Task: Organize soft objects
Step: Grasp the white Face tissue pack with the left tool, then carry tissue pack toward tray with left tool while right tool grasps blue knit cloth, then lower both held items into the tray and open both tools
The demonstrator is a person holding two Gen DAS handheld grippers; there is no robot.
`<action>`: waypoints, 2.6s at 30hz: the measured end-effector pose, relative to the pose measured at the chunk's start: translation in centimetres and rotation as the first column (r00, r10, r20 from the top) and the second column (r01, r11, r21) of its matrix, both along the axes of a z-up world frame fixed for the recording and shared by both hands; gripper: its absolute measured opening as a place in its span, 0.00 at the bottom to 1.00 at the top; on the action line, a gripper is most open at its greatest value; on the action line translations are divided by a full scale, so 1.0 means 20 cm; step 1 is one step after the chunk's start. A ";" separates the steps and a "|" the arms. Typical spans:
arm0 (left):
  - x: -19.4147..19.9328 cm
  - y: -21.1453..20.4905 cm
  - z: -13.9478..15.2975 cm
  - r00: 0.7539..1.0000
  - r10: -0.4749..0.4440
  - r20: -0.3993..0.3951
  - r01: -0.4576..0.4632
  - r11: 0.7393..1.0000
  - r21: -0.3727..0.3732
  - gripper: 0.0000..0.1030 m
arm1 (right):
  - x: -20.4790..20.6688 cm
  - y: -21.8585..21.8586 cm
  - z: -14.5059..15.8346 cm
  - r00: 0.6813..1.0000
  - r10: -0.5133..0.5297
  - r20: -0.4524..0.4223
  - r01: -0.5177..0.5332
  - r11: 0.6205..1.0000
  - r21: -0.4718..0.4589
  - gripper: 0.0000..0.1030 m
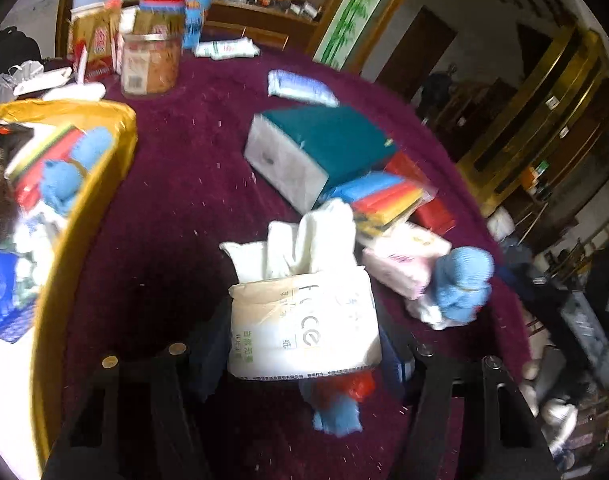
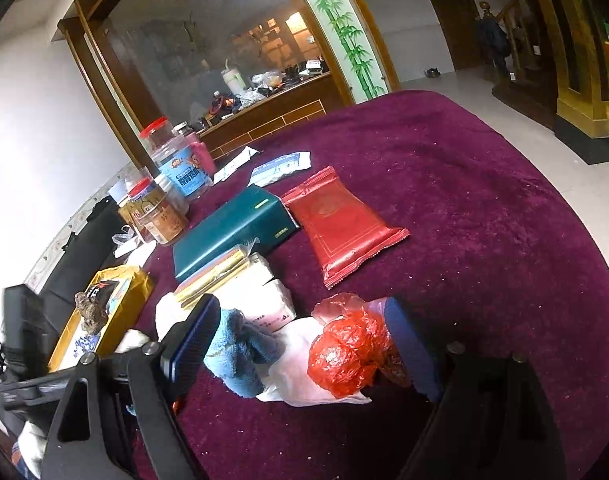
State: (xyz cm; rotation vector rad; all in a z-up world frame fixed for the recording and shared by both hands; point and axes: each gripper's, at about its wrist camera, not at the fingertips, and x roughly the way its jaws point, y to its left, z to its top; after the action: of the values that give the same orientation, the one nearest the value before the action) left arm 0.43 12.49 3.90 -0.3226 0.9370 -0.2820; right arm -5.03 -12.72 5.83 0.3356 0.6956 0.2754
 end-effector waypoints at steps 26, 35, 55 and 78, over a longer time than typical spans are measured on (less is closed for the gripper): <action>-0.75 0.84 0.14 0.941 0.316 0.123 -0.309 0.948 -0.077 0.66 | -0.06 0.17 0.00 0.998 0.030 0.047 -0.021 0.983 -0.184 0.81; -0.74 0.88 0.06 0.937 0.336 0.094 -0.334 0.942 -0.039 0.66 | -0.08 0.20 0.01 0.997 0.040 0.060 -0.027 0.978 -0.208 0.81; -0.45 0.79 -0.05 0.951 0.310 0.021 -0.310 0.945 0.104 0.66 | -0.07 0.27 -0.01 0.993 0.099 0.060 -0.082 0.966 -0.247 0.81; -0.70 1.17 0.06 0.891 0.450 0.060 -0.453 0.888 0.078 0.66 | -0.22 0.56 0.15 0.961 0.271 0.053 -0.255 0.946 -0.202 0.33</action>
State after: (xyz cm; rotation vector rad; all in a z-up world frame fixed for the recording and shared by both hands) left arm -13.49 35.97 5.12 -0.4404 0.8049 0.1830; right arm -9.42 -1.43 8.83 0.0438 0.6818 0.4694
